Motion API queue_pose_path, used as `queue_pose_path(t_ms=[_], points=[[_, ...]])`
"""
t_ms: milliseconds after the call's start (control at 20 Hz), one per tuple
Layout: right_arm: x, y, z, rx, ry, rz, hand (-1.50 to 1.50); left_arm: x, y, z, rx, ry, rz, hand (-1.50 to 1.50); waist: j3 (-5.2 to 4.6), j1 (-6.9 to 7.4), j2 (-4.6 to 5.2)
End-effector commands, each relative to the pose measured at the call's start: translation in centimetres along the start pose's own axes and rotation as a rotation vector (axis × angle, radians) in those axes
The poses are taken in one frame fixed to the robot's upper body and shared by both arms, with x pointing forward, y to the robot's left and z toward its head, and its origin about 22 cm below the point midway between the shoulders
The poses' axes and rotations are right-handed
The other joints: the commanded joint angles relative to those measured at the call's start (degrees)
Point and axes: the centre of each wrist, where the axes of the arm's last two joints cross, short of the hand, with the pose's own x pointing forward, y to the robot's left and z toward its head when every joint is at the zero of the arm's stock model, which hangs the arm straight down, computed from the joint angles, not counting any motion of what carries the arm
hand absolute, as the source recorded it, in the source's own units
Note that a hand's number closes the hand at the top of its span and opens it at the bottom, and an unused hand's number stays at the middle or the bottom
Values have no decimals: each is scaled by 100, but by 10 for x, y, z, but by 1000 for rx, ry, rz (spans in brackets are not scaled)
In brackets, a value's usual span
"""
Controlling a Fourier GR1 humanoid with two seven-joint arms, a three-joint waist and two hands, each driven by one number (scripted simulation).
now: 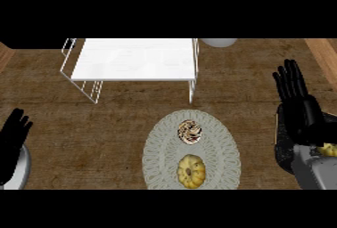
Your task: Pick the cupcake from the placemat and place it in the tiered shelf
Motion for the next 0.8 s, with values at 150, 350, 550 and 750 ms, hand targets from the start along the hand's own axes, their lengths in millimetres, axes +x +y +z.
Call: queue_pose_path(t_ms=[150, 350, 550, 750], points=[[2, -16, 33, -316, -20, 277, 150, -7, -25, -1, -50, 152, 9, 0, -35, -336, -113], [-57, -76, 102, -536, 402, 585, 150, -25, -39, 10, -90, 252, 54, 0, -85, -672, 0], [-43, -5, 141, -651, 366, 400, -150, -22, -87, 3, -158, 274, 53, 0, -31, -299, -89], [-18, 18, 161, -501, 324, 445, -150, -11, -90, -9, -195, 311, 40, 0, -23, -76, -70]])
